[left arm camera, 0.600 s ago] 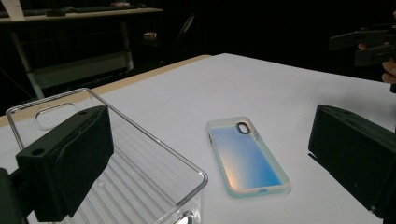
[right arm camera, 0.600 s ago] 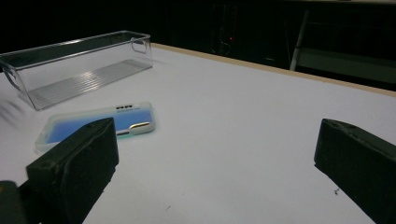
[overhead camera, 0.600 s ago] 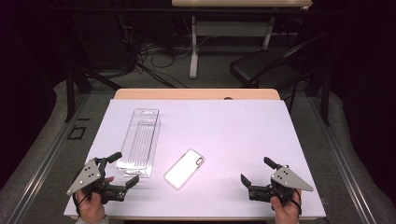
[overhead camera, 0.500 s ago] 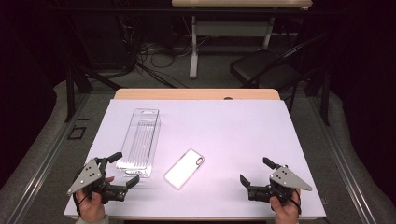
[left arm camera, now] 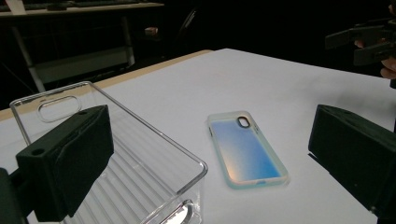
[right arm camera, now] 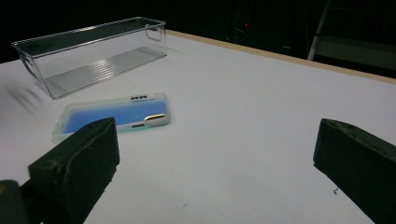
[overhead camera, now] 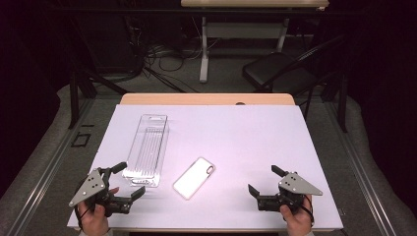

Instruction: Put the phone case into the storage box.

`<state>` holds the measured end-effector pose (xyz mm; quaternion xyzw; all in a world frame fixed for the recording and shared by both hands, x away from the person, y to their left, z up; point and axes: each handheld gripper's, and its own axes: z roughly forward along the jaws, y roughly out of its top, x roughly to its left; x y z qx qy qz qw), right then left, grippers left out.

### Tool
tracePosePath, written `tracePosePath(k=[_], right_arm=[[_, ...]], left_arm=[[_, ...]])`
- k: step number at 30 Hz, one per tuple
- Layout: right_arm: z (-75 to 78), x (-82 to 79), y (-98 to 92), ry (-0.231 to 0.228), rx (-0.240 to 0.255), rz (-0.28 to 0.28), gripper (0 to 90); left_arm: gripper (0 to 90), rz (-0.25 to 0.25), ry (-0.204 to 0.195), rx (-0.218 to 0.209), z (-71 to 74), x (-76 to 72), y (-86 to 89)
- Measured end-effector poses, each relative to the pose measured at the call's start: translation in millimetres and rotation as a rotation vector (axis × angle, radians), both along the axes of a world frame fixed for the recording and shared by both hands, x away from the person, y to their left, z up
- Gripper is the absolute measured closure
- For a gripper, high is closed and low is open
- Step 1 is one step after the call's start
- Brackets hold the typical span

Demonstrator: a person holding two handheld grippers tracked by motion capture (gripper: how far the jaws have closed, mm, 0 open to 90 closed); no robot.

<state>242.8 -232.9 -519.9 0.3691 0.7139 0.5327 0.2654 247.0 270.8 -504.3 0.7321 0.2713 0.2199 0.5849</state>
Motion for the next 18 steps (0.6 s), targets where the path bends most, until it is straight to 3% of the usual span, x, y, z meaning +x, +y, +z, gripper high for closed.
tracePosePath(k=[3,10,18], right_arm=[[1.0,1.1,3.8,0.012,-0.003,0.012,0.1],[3.4,6.7,13.4,0.050,-0.042,0.036,0.0],[9.3,22.1,22.7,0.140,-0.047,0.050,0.0]], left_arm=[[0.3,0.014,-0.001,0.017,0.1,-0.6,0.1],[0.3,0.016,0.006,0.012,-0.4,0.1,-0.1],[0.3,0.012,0.010,0.008,-0.8,0.3,0.1]])
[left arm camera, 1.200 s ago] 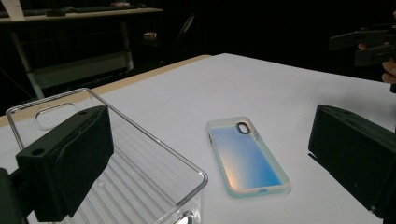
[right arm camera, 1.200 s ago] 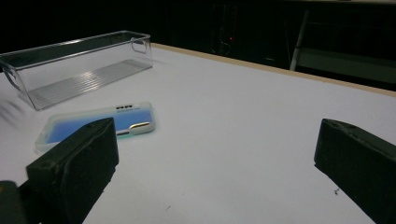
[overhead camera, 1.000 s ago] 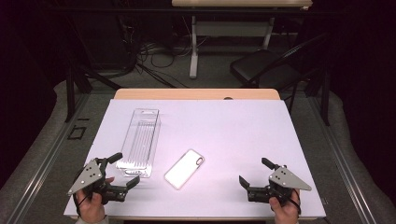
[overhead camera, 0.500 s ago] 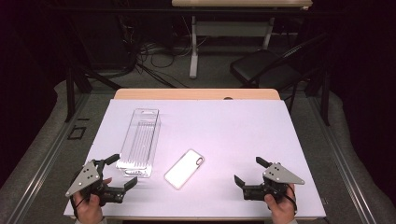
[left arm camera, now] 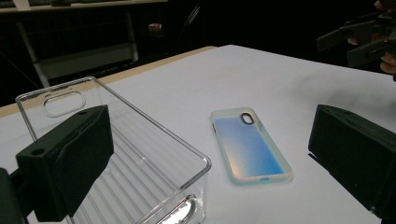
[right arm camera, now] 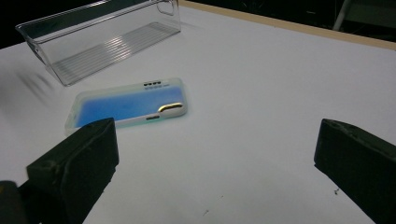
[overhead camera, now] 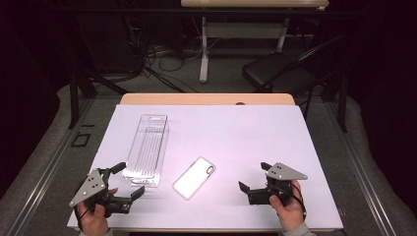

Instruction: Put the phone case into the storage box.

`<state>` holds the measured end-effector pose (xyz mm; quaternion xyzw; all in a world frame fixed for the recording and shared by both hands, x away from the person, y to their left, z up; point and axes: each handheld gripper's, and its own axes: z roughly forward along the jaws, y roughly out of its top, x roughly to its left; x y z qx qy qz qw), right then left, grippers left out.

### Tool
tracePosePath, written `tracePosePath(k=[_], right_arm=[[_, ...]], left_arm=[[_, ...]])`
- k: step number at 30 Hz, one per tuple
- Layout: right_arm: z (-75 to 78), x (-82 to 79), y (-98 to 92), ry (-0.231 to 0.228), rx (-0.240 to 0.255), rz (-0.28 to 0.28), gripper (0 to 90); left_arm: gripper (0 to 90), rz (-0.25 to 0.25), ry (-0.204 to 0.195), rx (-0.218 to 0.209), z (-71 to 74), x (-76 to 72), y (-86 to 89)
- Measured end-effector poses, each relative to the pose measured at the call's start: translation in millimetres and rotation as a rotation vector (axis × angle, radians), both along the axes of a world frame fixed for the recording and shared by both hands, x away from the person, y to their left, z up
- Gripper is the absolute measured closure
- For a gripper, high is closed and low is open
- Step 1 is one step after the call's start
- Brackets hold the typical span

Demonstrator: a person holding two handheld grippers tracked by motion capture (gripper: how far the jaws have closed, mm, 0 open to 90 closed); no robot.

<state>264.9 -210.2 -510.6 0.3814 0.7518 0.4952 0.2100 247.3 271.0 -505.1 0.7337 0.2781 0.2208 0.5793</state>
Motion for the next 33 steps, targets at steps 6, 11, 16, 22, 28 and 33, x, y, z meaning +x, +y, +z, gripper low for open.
tracePosePath(k=[6,11,16,22,28,33], right_arm=[[7.5,9.8,8.5,0.044,-0.027,0.030,0.0],[12.9,21.7,16.8,0.096,-0.038,0.063,0.0],[17.5,33.7,26.5,0.123,-0.058,0.066,0.0],[18.1,42.6,35.7,0.148,-0.087,0.077,0.0],[21.3,49.5,46.1,0.169,-0.132,0.114,3.4],[26.2,53.5,49.6,0.164,-0.159,0.126,9.9]], left_arm=[[0.3,0.004,0.003,-0.001,-0.3,0.5,-0.1],[0.3,0.003,0.004,-0.002,-0.5,0.8,0.3],[0.3,0.005,0.009,-0.003,-0.8,1.3,1.3],[0.3,0.004,0.010,-0.005,-1.2,1.8,1.4],[0.3,0.003,0.011,-0.004,-1.5,2.0,1.5],[0.3,0.005,0.013,-0.001,-1.6,2.2,2.0]])
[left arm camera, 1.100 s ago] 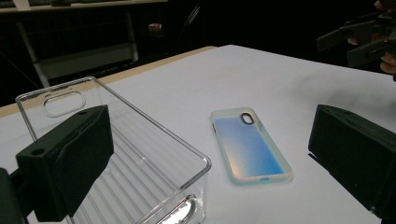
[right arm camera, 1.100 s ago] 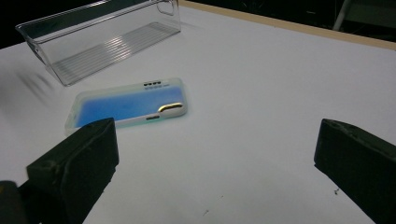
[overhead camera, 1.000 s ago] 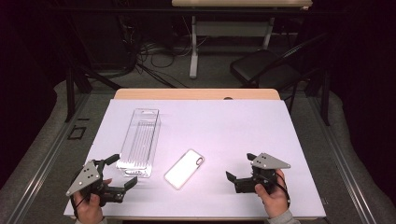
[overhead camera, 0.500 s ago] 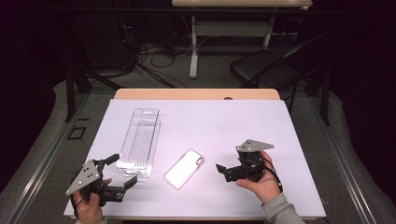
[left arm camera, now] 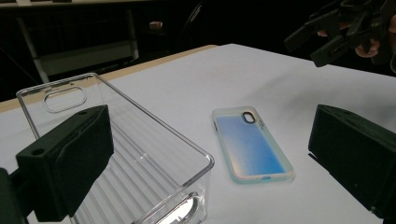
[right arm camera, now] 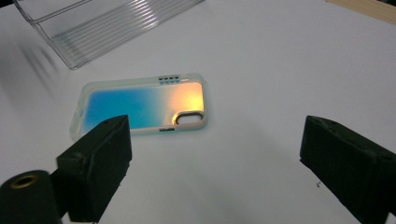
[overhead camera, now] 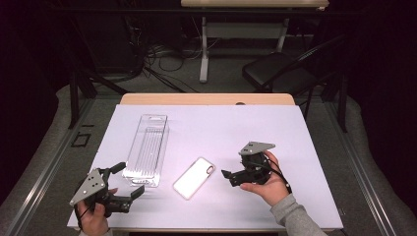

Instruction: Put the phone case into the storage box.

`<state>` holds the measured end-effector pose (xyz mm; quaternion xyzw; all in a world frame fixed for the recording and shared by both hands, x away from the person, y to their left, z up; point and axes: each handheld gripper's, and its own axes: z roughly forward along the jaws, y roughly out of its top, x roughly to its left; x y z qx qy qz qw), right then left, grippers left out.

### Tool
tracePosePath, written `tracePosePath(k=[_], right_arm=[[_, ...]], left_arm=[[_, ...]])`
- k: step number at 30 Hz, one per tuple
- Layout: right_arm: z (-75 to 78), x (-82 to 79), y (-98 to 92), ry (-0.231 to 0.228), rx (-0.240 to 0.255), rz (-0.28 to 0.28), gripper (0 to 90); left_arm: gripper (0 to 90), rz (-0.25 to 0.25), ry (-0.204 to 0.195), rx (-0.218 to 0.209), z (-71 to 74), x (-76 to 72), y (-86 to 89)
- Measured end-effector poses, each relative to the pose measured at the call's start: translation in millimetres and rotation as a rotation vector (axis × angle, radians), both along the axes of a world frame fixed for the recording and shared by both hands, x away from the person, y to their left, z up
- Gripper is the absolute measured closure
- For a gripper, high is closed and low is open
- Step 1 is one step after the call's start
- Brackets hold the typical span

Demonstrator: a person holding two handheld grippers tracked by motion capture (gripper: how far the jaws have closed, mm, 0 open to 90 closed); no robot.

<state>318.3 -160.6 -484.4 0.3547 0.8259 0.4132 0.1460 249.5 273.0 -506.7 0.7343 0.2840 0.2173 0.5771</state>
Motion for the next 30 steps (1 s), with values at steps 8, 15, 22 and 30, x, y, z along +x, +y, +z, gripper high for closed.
tracePosePath(k=[8,15,22,30], right_arm=[[5.7,11.5,9.6,0.007,-0.035,0.028,17.9],[8.4,22.4,26.8,0.013,-0.072,0.062,28.2],[9.5,27.4,41.6,0.007,-0.110,0.087,29.2],[7.3,36.0,53.6,0.040,-0.151,0.069,37.9]], left_arm=[[0.3,-0.001,0.002,0.000,-0.4,0.4,-0.2],[0.3,0.002,0.003,0.002,-1.0,0.8,0.1],[0.3,0.002,0.006,0.002,-1.2,0.9,0.5],[0.3,-0.002,0.009,0.002,-1.5,1.4,1.0]])
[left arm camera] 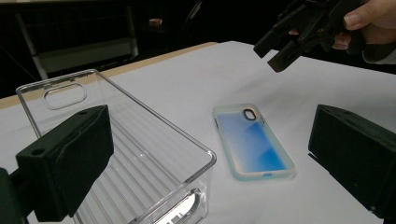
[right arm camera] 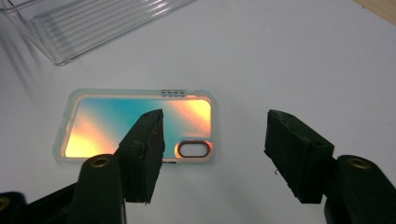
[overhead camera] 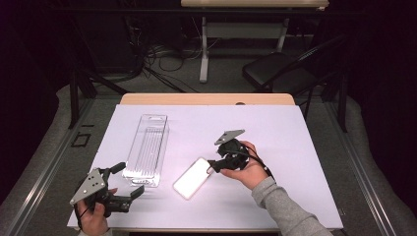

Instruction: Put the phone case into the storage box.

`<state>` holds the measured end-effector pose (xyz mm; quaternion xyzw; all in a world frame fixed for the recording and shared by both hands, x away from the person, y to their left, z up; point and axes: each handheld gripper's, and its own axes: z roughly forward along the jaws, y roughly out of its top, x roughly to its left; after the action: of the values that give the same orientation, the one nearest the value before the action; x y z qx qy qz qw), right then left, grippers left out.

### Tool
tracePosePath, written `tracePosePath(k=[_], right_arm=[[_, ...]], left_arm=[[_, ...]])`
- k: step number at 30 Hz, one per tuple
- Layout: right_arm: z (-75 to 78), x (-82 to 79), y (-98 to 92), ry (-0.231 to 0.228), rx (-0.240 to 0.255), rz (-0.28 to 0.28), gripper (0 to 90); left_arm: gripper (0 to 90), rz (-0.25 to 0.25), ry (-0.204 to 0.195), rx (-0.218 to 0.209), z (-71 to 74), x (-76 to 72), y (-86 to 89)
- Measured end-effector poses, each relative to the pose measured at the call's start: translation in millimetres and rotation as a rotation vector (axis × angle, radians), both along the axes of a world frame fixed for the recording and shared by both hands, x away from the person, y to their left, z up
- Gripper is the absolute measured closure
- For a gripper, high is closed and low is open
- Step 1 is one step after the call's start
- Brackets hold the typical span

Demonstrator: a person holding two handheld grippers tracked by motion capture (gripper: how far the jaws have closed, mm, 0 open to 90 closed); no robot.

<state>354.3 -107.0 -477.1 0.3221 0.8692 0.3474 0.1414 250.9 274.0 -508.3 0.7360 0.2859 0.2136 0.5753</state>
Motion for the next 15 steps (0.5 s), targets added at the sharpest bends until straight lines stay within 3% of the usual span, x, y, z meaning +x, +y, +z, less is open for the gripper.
tracePosePath(k=[4,10,15], right_arm=[[-1.4,3.5,2.5,0.009,-0.010,0.002,43.5],[-5.3,6.8,5.8,-0.009,-0.008,0.009,45.0],[-7.8,10.2,9.5,0.033,0.016,0.000,46.6]], left_arm=[[0.3,0.001,0.000,0.000,-0.1,0.0,-0.1],[0.3,0.000,0.002,0.002,-0.2,0.2,0.1],[0.3,0.000,0.003,0.003,-0.3,0.4,0.1]])
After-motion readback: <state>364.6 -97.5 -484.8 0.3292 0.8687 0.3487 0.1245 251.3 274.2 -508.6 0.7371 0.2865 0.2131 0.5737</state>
